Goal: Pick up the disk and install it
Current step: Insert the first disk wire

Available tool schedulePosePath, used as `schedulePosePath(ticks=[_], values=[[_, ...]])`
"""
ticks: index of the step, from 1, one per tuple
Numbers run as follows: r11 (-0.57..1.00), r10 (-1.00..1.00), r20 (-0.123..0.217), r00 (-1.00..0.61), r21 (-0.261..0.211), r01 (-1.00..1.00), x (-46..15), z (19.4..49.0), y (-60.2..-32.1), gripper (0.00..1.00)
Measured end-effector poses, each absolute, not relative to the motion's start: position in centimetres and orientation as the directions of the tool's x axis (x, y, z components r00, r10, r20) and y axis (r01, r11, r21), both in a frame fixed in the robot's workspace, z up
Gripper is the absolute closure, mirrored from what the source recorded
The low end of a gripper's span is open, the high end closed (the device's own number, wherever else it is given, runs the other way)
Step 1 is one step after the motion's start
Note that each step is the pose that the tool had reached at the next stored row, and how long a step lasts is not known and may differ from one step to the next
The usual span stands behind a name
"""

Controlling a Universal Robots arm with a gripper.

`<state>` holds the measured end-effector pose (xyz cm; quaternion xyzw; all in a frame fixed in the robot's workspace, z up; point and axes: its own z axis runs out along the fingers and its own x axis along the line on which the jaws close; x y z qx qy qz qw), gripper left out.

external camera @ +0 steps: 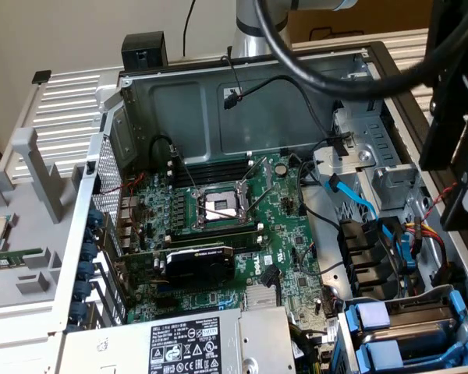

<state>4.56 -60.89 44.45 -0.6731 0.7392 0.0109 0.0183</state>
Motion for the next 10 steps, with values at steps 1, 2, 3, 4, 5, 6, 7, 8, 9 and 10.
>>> schedulePosePath(ticks=[1, 2, 3, 4, 5, 6, 7, 8, 9, 10], values=[[0.094, -0.995, -0.04, -0.094, -0.009, -0.996, 4.59, 44.56, -60.77, 0.49], [0.095, -0.995, -0.038, -0.094, -0.009, -0.995, 4.62, 44.59, -60.64, 0.49], [0.096, -0.995, -0.037, -0.096, -0.009, -0.995, 4.67, 44.6, -60.53, 0.49], [0.098, -0.995, -0.037, -0.097, -0.009, -0.995, 4.7, 44.6, -60.4, 0.49], [0.099, -0.994, -0.037, -0.099, -0.009, -0.995, 4.75, 44.59, -60.29, 0.49], [0.102, -0.994, -0.037, -0.101, -0.009, -0.995, 4.79, 44.59, -60.19, 0.49], [0.104, -0.994, -0.037, -0.104, -0.009, -0.995, 4.84, 44.58, -60.11, 0.49], [0.107, -0.994, -0.037, -0.107, -0.009, -0.994, 4.88, 44.57, -60.05, 0.49], [0.112, -0.993, -0.037, -0.111, -0.009, -0.994, 4.94, 44.56, -60.0, 0.49], [0.116, -0.993, -0.037, -0.116, -0.009, -0.993, 5.0, 44.55, -59.96, 0.49]])
